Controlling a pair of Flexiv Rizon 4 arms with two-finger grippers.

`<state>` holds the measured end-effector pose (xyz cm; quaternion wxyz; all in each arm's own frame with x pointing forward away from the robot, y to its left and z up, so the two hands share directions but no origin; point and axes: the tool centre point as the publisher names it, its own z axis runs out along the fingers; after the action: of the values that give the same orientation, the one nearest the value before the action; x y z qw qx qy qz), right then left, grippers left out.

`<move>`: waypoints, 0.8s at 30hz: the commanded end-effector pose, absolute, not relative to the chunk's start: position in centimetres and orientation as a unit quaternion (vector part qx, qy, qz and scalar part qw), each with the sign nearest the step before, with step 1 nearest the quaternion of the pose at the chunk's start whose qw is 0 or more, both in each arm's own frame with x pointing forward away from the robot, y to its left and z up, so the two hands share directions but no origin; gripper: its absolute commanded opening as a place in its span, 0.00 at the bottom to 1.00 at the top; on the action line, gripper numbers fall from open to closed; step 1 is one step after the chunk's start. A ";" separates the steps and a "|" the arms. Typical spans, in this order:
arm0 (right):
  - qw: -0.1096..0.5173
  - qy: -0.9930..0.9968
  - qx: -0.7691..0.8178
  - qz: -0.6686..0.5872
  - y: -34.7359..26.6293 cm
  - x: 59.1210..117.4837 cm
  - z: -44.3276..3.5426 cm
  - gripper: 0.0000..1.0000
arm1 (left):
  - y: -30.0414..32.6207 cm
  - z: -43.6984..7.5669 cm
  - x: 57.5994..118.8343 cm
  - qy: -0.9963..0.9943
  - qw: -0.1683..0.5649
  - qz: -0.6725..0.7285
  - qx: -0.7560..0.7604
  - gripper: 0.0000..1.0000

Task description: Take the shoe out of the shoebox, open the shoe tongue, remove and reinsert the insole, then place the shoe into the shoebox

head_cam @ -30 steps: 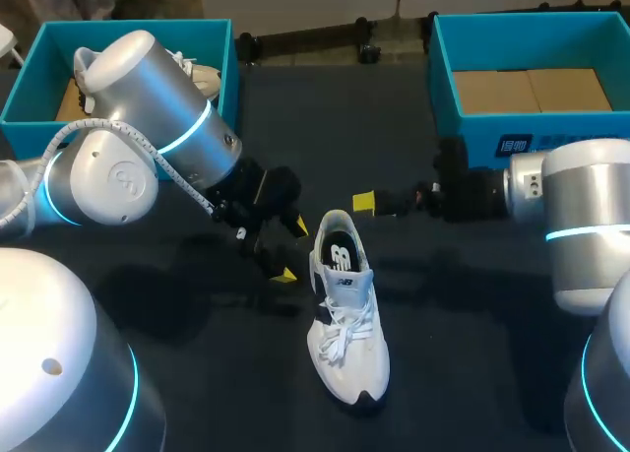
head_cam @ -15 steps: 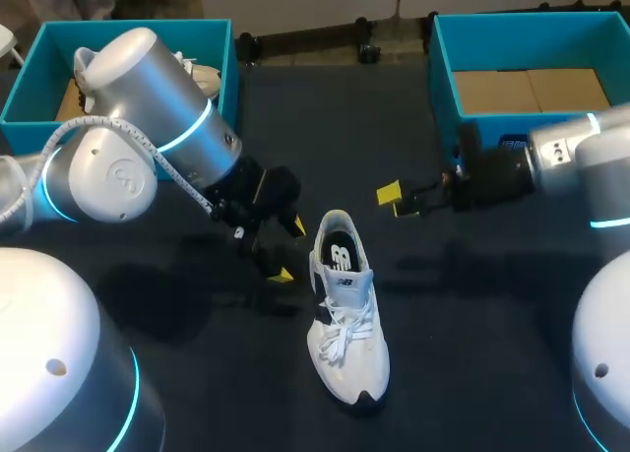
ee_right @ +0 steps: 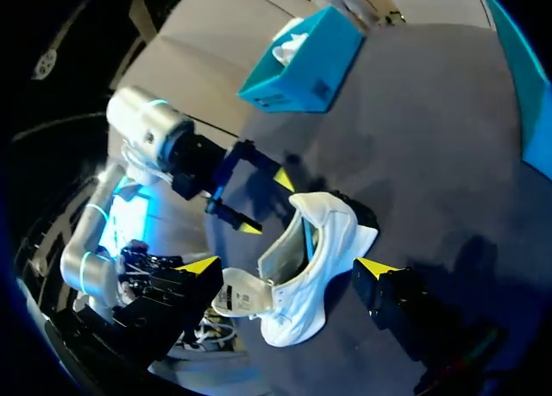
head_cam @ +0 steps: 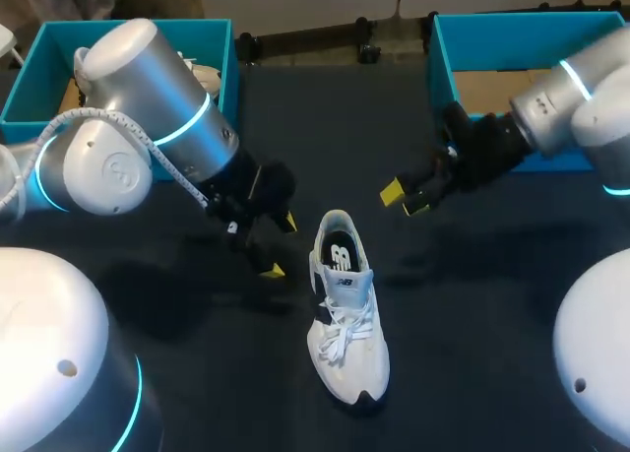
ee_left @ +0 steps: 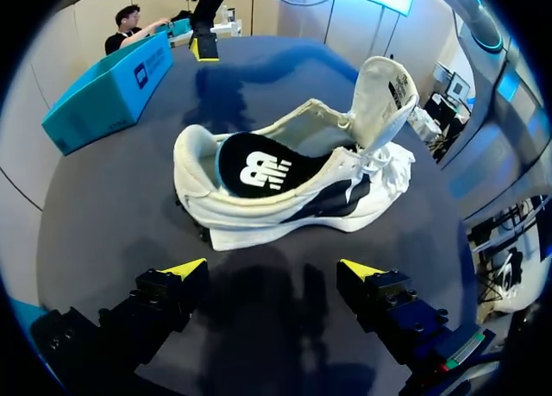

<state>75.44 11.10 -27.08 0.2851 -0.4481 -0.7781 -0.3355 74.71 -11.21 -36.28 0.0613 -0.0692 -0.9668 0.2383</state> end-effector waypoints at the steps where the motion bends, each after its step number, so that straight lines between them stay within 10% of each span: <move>1: 0.262 -0.821 -0.448 -0.239 11.5 74.9 -25.7 1.00 | -9.7 -35.1 75.3 -0.969 0.067 0.228 -0.064 1.00; 24: 0.124 -0.845 -0.468 -0.228 13.9 73.4 -24.6 1.00 | -1.3 -31.3 78.7 -0.968 0.055 0.177 -0.170 1.00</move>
<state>73.47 13.03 -24.68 0.1511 -0.4583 -0.8393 -0.2504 79.01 -2.78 -32.61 0.0586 -0.1649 -0.9687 0.1762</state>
